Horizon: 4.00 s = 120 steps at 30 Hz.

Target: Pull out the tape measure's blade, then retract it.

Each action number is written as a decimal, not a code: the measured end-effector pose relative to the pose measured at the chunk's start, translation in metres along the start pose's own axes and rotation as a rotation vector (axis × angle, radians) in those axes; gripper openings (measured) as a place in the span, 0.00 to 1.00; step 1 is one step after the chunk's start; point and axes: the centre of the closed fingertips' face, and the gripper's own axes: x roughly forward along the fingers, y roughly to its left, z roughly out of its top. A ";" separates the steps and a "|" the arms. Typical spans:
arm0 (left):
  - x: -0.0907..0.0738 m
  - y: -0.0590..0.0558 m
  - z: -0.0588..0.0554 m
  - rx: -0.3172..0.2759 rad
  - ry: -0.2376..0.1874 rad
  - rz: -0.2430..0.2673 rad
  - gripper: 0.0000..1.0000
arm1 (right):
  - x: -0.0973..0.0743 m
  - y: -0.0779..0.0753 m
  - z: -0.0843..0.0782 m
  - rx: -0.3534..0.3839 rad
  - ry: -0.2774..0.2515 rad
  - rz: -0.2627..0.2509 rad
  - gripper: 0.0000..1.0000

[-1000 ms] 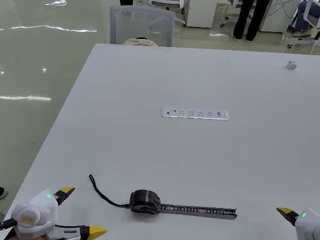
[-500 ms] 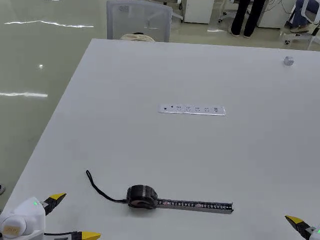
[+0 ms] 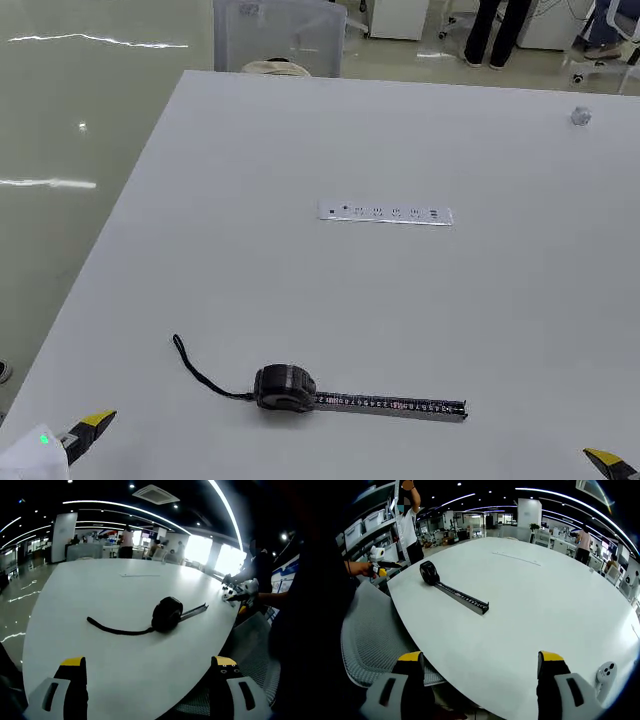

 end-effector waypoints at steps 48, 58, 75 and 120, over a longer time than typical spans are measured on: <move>0.007 -0.009 0.015 0.006 -0.020 0.050 1.00 | -0.004 -0.013 0.000 -0.050 0.072 0.049 0.98; 0.021 -0.023 0.024 0.008 -0.022 0.041 1.00 | 0.019 -0.009 0.007 -0.152 0.148 0.107 0.98; 0.037 -0.027 0.038 -0.013 -0.075 0.170 1.00 | 0.044 -0.010 0.043 -0.354 0.208 0.188 0.92; 0.095 -0.076 0.071 0.028 -0.086 0.233 1.00 | 0.103 -0.007 0.068 -0.632 0.383 0.361 0.73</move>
